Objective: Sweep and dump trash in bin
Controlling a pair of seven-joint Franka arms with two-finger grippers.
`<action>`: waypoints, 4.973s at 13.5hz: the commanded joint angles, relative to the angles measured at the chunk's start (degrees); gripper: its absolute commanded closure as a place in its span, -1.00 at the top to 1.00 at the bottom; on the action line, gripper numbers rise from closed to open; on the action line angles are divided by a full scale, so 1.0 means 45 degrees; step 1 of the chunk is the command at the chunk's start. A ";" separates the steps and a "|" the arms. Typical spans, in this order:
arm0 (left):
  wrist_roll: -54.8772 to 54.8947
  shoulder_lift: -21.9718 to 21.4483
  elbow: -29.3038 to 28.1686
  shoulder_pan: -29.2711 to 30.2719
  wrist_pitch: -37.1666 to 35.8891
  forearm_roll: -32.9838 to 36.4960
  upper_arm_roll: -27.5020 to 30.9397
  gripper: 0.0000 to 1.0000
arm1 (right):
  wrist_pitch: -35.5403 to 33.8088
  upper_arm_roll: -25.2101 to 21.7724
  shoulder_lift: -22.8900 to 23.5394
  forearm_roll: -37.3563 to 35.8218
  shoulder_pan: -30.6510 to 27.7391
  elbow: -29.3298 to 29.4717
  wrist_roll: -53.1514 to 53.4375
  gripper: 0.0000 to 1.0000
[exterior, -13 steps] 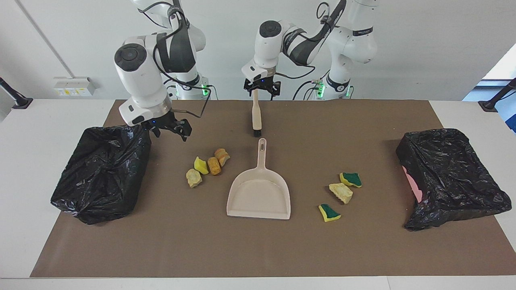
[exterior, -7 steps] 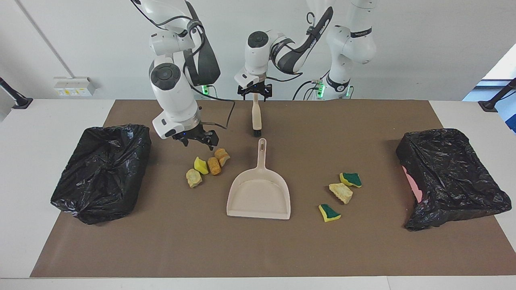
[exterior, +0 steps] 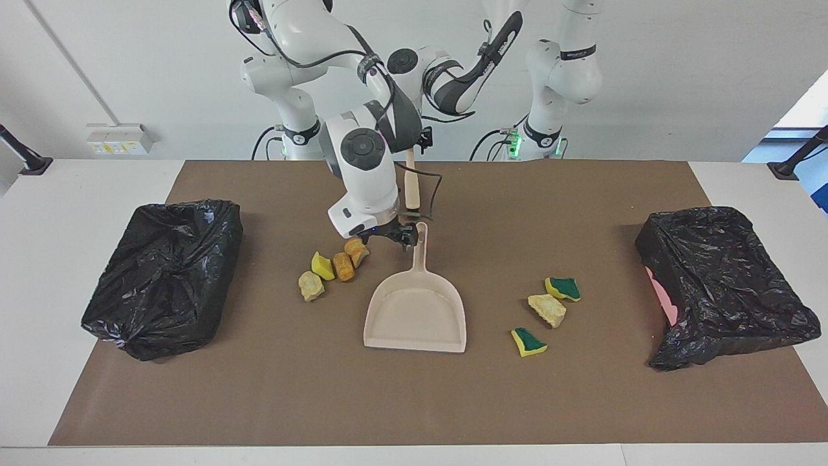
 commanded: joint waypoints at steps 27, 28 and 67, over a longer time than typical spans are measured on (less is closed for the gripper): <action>1.0808 -0.1929 0.1045 1.1337 -0.3984 0.2225 0.0617 -1.00 | 0.0907 0.0154 0.0554 0.0190 0.1039 -0.0521 -0.3190 -1.00; 1.0986 -0.1599 0.1220 1.1417 -0.3846 0.2264 0.0617 -1.00 | 0.0906 0.0154 0.0437 0.0191 0.1000 -0.0443 -0.4457 -1.00; 1.3820 0.1372 0.4345 0.8521 -0.4214 0.1971 0.0617 -1.00 | 0.0262 0.0154 -0.0404 -0.2680 0.1840 -0.1692 -1.4235 -1.00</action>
